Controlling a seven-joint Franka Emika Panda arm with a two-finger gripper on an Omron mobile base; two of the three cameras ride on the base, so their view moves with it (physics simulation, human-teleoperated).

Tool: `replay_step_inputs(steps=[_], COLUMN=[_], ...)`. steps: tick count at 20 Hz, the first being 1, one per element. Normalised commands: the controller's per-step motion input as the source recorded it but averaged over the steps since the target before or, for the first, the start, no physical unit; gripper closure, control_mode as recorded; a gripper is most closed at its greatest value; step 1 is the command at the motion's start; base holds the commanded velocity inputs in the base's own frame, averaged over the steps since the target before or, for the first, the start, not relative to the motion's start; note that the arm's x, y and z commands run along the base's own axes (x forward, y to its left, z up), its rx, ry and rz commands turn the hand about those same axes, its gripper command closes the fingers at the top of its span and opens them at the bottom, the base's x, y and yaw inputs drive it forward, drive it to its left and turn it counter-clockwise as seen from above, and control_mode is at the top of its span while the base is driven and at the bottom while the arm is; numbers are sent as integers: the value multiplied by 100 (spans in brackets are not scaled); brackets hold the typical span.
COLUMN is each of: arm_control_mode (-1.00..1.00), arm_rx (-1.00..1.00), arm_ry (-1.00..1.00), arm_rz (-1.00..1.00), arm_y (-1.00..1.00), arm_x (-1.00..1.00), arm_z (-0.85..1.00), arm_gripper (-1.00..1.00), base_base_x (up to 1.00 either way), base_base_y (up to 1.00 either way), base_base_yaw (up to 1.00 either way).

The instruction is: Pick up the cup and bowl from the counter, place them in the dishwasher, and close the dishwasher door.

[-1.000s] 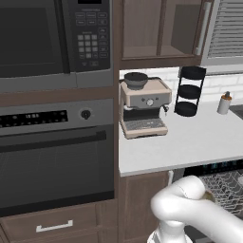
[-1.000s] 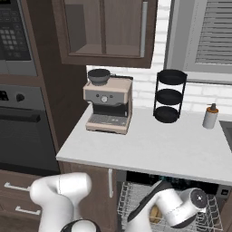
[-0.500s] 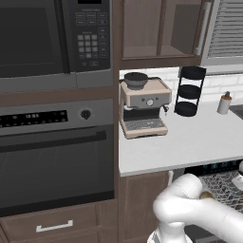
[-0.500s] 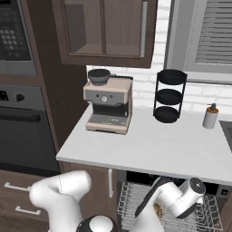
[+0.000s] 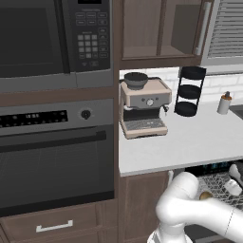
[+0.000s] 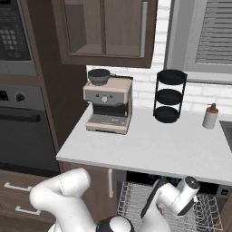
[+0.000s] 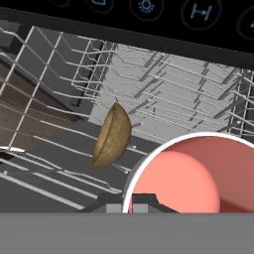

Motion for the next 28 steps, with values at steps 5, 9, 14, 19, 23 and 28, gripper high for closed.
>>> replay_step_inputs(steps=[5,9,14,19,23,28], arm_control_mode=[-100,-100,-100,-100,-100,-100], arm_rx=[0,0,0,0,0,2], arm_ry=[0,0,0,-3,-6,-6], arm_rz=[8,9,7,5,0,-1], arm_y=[0,0,0,0,-16,-25], arm_x=[0,14,33,29,18,22], arm_z=[-58,-53,-51,-37,-22,-4], arm_gripper=[100,100,100,100,100,100], base_base_x=[0,0,0,0,0,0], base_base_y=[0,0,0,0,0,0], base_base_yaw=[0,0,0,0,0,0])
